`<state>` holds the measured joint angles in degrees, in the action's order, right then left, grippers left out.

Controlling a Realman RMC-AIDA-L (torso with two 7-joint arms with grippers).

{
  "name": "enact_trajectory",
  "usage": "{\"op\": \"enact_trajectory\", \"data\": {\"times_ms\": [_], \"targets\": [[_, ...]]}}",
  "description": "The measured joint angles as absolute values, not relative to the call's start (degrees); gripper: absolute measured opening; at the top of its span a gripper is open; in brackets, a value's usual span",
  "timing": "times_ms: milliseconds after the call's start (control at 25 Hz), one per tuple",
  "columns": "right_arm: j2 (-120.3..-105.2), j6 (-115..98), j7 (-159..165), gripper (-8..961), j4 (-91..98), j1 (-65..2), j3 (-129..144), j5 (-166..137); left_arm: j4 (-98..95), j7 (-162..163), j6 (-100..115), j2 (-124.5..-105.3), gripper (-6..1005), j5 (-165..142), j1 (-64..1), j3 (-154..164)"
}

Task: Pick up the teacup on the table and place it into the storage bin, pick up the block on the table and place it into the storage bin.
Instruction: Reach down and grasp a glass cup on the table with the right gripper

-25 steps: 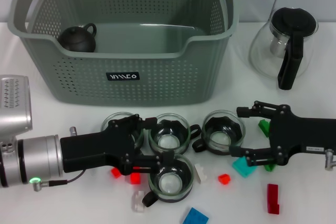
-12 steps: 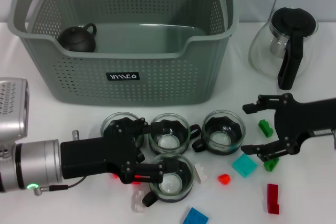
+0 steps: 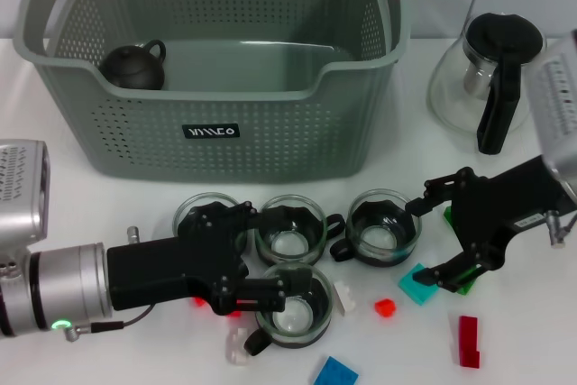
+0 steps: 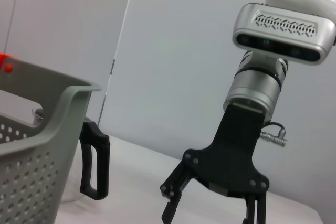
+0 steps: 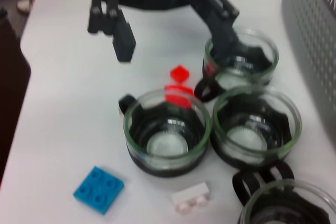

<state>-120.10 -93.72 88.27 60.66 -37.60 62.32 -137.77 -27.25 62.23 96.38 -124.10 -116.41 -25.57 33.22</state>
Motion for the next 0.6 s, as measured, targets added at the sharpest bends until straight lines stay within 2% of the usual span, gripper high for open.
{"op": "enact_trajectory", "data": {"times_ms": [600], "targets": [[-120.36,-86.1,90.9,913,58.1,-40.3,73.2,-139.0,-26.9,62.0,96.1,-124.1,951,-115.8,-25.3,33.1]]}}
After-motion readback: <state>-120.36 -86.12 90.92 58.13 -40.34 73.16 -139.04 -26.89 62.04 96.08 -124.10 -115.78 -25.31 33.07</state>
